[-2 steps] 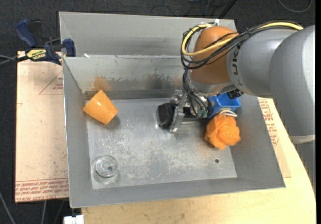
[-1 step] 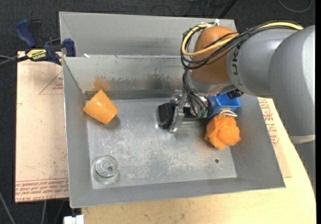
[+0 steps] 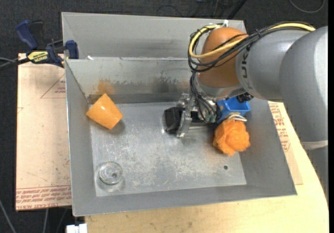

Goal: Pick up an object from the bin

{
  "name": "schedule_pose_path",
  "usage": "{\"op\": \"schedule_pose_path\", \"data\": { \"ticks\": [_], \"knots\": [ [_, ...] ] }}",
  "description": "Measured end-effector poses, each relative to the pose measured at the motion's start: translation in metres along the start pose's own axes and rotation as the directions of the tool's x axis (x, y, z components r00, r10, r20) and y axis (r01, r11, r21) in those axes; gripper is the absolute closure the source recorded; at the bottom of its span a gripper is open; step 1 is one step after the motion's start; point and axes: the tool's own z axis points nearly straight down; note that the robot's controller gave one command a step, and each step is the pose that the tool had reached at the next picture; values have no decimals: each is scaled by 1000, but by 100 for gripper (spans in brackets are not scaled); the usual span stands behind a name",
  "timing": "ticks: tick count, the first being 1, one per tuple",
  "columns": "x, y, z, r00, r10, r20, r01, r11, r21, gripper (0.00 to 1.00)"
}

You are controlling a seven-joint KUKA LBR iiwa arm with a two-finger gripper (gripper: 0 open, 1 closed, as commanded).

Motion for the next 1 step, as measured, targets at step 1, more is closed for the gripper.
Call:
{"op": "schedule_pose_path", "data": {
  "ticks": [1],
  "knots": [
    [0,0,0,1000,0,0,0,1000,0,100]
  ]
}}
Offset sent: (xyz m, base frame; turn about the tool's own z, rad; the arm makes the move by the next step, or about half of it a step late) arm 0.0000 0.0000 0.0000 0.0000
